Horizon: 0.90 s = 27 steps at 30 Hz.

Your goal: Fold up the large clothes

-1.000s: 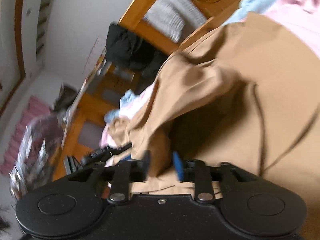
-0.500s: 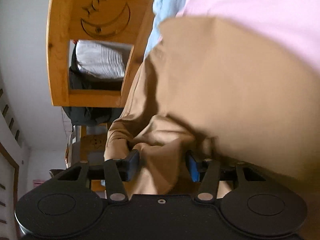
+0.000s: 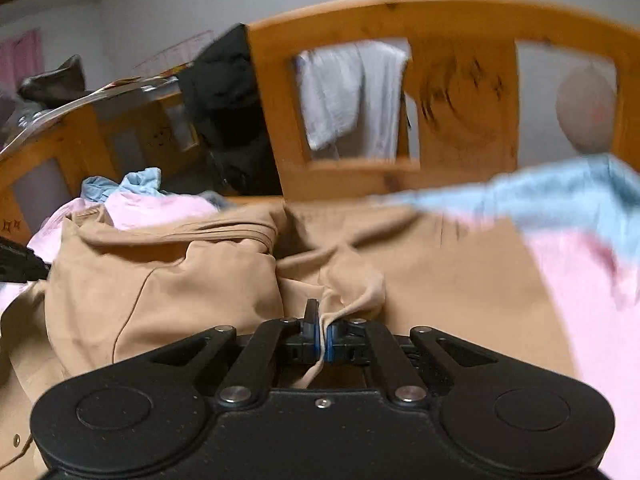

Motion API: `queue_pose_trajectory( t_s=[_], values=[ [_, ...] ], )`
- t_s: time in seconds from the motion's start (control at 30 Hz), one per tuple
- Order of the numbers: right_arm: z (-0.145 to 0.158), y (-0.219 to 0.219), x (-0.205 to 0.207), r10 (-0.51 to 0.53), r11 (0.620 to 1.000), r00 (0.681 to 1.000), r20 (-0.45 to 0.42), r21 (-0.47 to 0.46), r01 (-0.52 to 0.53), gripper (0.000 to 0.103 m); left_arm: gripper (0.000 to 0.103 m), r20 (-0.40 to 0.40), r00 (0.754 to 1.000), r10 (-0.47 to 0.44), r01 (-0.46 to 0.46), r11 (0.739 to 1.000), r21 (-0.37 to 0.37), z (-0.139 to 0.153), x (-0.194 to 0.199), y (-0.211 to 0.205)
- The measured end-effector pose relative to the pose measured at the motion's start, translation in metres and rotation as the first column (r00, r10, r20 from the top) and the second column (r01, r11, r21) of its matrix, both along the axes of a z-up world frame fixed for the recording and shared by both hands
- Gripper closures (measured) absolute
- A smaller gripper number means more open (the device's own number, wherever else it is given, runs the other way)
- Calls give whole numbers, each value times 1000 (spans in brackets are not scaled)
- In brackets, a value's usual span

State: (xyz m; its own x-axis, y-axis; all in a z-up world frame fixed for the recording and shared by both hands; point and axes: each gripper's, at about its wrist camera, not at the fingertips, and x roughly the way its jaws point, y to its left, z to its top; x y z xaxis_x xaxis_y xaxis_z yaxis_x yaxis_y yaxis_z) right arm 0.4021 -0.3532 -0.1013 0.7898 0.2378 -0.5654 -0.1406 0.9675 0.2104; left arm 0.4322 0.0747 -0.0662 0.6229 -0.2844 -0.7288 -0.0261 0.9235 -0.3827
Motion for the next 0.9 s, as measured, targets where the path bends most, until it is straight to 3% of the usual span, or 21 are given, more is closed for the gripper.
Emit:
queue_pose_trajectory(
  t_s=[0.1, 0.17, 0.2, 0.23, 0.3, 0.33, 0.4, 0.5, 0.6, 0.7, 0.8, 0.9],
  values=[
    [-6, -21, -1, -47, 981, 997, -60, 184, 57, 82, 103, 0, 1000, -19, 19, 996, -91, -1, -8, 15],
    [-6, -38, 1, -75, 943, 993, -95, 315, 102, 59, 103, 10, 999, -30, 31, 996, -79, 1, -12, 16],
    [-6, -45, 3, -90, 925, 990, -107, 359, 123, 55, 103, 12, 999, -36, 36, 996, -76, 0, -13, 17],
    [-6, -50, 7, -109, 909, 987, -122, 390, 148, 56, 103, 7, 999, -37, 37, 997, -72, 0, -12, 15],
    [-8, -55, 20, -129, 885, 978, -165, 425, 189, 69, 103, 5, 1000, -28, 28, 997, -68, 1, -11, 12],
    [-9, -54, 26, -129, 886, 978, -166, 423, 189, 94, 103, 6, 1000, -20, 20, 998, -67, 1, -10, 11],
    [0, -42, 35, -134, 933, 982, -131, 317, 170, 99, 103, 2, 1000, 7, -7, 999, -33, 0, -9, 7],
    [8, -24, 36, -146, 974, 989, -12, 176, 146, 101, 103, -14, 999, 29, -29, 999, 29, -7, -4, -2],
    [-12, -14, 48, -155, 985, 985, -77, 61, 160, 100, 103, -18, 999, 37, -36, 999, 39, -9, -2, -7],
    [-7, -15, 39, -175, 984, 983, -58, 30, 177, 83, 96, -11, 999, 42, -42, 998, 51, 1, -14, -3],
    [18, -11, 19, -174, 983, 983, 57, -58, 177, 79, 95, 88, 996, 6, -13, 996, 83, 24, -37, -5],
    [36, 5, 12, -55, 992, 990, 133, -109, 69, 79, 76, 196, 979, -46, 35, 998, 60, 43, -51, -18]
  ],
)
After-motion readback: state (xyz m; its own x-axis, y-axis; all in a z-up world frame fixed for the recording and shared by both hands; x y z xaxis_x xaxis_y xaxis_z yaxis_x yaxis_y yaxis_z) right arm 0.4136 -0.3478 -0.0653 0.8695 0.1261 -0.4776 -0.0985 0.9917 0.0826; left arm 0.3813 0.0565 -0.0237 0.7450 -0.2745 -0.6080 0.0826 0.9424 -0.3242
